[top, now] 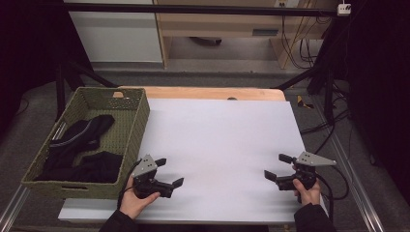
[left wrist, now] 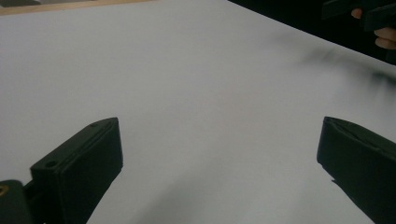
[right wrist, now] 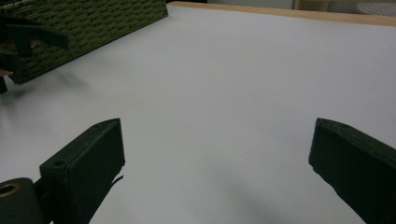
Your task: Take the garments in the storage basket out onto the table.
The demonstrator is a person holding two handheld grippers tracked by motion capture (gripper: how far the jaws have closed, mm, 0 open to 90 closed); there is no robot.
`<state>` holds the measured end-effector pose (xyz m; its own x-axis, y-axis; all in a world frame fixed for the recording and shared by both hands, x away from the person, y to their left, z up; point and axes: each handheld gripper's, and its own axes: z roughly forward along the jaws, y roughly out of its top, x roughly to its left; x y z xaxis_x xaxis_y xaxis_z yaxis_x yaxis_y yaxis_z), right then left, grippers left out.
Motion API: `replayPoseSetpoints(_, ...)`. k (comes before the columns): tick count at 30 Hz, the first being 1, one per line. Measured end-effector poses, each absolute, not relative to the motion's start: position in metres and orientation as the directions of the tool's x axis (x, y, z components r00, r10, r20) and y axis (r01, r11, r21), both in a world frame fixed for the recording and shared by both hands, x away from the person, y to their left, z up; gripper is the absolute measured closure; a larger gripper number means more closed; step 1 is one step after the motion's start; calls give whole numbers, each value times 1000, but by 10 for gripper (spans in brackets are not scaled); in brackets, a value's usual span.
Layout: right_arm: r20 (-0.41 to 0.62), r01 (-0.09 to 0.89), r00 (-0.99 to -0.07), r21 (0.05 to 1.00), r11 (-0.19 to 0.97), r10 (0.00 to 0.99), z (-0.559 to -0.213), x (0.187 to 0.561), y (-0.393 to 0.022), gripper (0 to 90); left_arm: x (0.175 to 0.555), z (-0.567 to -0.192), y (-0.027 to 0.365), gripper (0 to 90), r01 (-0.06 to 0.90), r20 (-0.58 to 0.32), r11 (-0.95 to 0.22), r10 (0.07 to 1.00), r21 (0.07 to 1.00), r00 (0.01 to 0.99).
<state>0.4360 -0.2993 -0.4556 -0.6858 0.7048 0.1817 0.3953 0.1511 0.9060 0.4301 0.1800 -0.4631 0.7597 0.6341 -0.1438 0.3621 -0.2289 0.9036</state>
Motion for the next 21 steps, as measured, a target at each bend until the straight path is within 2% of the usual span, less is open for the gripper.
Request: replayPoseSetpoints(21,173,388,-692,908,159,701,-455,435,-299,38,427,-452,178,0,348,-116,-234,657,908,745)
